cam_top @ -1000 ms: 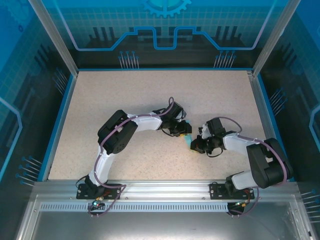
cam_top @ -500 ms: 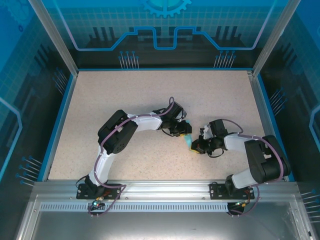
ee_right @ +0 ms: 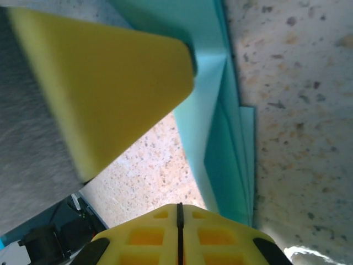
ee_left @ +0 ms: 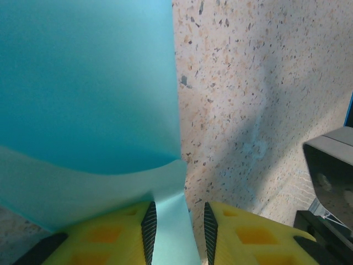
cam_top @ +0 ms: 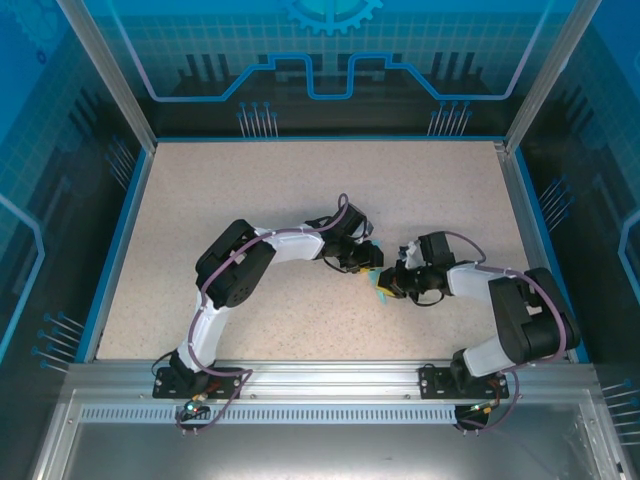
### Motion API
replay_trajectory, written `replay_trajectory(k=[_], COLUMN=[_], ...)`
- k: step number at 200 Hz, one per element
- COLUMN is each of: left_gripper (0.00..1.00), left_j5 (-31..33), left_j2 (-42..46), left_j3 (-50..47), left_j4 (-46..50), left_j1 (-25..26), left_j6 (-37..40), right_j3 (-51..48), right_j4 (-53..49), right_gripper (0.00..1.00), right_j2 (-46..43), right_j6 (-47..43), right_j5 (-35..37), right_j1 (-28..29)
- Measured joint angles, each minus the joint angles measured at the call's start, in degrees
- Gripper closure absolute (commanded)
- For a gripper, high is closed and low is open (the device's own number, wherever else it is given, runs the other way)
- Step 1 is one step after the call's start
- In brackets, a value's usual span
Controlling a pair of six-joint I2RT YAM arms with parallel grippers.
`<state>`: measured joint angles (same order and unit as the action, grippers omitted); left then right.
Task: Fold a paper plane with a square sheet of paper (pick it up from the middle)
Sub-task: Fold the wing for the fifth time at the center of the table.
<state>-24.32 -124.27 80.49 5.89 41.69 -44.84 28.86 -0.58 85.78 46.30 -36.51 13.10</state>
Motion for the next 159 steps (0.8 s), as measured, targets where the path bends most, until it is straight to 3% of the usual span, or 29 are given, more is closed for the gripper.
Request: replay_trajectory(k=[56,106,159], left_gripper=[0.64,0.52,0.54], left_j5=[-0.3,-0.3,2.4], left_j2=[-0.1,0.4,8.5], left_j3=[0.2,1.9,-1.1], left_j4=[0.1,2.2,-1.1], left_j1=[-0.1,-0.2,-1.7], left_j6=[0.3,4.5,7.3], right_j3=[0.6,-0.4,-0.4], right_j4=[0.3,1.8,1.7], right_gripper=[0.97,1.0,1.0], right_j2=[4.6,4.7,4.8], right_j6=[-1.6,-3.3,-3.5], right_j5=[0.0,-0.9,-1.1], right_j1=[-0.4,-0.8,-0.9])
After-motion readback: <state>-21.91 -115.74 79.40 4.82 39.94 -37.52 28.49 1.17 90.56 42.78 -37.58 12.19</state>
